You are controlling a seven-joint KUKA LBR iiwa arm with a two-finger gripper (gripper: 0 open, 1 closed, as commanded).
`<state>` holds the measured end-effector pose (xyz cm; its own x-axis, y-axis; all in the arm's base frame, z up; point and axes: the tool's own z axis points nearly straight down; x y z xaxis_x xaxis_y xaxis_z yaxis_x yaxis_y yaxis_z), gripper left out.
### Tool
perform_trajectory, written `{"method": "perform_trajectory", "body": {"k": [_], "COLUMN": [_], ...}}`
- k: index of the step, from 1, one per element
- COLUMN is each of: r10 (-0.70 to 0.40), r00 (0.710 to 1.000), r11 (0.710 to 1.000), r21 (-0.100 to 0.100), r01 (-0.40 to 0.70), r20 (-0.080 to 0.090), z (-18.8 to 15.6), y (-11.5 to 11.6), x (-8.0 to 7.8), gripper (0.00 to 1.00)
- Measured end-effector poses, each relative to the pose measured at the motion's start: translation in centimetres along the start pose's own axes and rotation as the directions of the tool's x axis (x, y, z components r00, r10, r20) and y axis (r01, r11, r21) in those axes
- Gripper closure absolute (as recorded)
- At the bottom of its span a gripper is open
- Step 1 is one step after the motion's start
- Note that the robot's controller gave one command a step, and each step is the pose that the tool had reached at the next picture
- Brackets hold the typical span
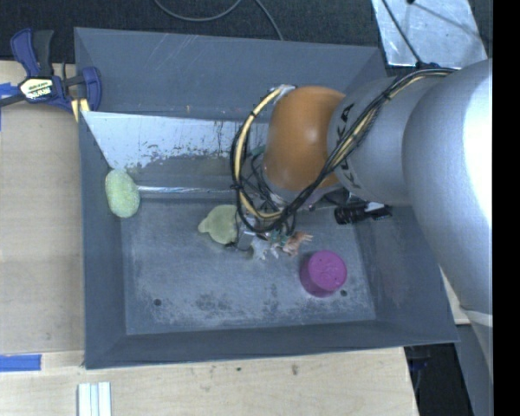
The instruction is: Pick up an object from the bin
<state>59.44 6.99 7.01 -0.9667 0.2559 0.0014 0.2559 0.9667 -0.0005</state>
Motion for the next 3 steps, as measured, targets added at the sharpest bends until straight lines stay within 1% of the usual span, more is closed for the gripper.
{"method": "perform_trajectory", "body": {"k": [1,3], "r10": [0.0,0.0], "r00": [1.0,1.0], "r11": [1.0,1.0], "r21": [0.0,-0.001], "r01": [0.0,0.0], "r20": [-0.001,0.002], "z": [-0.4,-2.9], "y": [0.0,-0.1], "x": [0.1,0.0], "gripper": [1.0,1.0]}}
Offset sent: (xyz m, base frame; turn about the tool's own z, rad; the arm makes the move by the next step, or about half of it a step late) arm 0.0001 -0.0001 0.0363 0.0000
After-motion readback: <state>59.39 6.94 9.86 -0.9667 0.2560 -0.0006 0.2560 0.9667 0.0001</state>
